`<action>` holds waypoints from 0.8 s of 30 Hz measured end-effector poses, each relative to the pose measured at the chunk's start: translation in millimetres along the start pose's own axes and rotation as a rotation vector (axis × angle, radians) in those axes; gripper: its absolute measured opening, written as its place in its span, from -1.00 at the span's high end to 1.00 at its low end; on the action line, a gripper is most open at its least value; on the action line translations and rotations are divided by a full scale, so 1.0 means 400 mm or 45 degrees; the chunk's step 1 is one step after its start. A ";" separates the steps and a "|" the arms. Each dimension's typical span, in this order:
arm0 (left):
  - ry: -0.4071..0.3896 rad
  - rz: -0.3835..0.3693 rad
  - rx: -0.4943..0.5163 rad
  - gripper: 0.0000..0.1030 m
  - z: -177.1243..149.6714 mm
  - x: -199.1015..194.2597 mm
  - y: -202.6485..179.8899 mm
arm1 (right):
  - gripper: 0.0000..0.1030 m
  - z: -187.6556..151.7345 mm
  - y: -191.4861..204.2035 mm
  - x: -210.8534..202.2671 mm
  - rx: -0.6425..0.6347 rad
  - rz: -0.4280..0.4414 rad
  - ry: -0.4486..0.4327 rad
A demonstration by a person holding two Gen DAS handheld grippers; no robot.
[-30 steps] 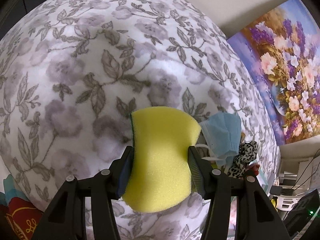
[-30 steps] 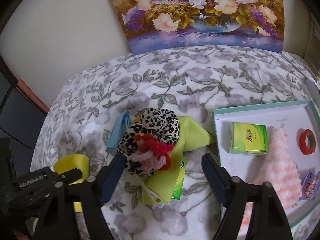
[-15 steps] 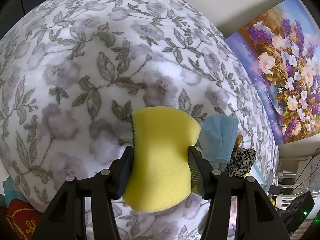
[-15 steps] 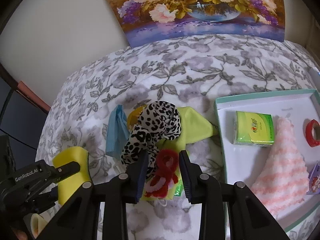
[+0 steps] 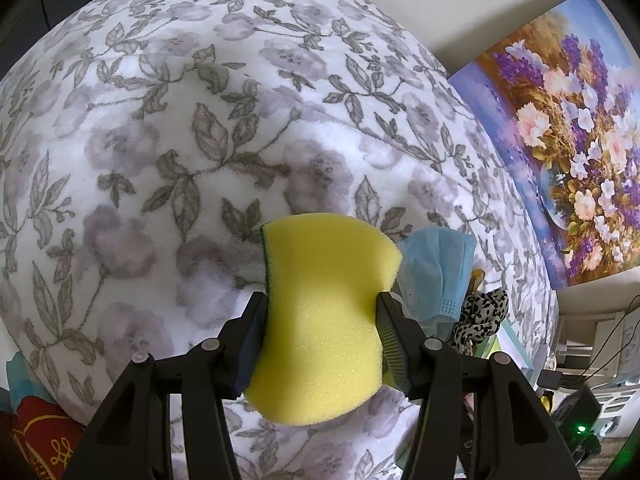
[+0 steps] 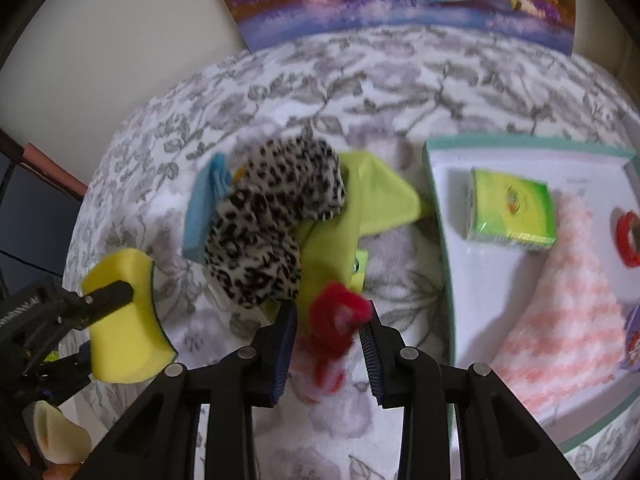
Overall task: Organize soft objects
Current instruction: 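Carry the sponge with the left tool while the right tool grasps the red fuzzy hair tie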
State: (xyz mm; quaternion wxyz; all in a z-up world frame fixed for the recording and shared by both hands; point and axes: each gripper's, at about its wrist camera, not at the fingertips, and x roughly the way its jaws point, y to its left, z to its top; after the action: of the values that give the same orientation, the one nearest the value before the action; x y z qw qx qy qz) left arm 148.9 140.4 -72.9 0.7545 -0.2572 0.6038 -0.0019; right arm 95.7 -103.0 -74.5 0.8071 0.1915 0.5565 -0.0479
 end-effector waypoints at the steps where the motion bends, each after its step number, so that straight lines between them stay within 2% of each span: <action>1: 0.001 0.000 0.001 -0.09 0.000 0.001 0.000 | 0.35 -0.002 -0.002 0.006 0.006 0.003 0.010; 8: 0.010 0.002 0.005 -0.09 0.000 0.005 -0.001 | 0.62 -0.011 -0.020 0.007 0.046 0.044 0.033; 17: -0.023 0.005 0.031 -0.09 0.003 -0.011 -0.014 | 0.63 -0.002 -0.035 -0.040 0.069 0.075 -0.003; 24: -0.089 -0.022 0.084 -0.09 -0.004 -0.054 -0.051 | 0.63 0.011 -0.084 -0.103 0.121 0.033 -0.065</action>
State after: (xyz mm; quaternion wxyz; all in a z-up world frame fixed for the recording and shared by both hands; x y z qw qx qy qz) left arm 147.9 128.9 -45.5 0.7831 -0.2373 0.5745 -0.0194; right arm 74.4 -141.3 -44.1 0.8116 0.2356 0.5301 -0.0685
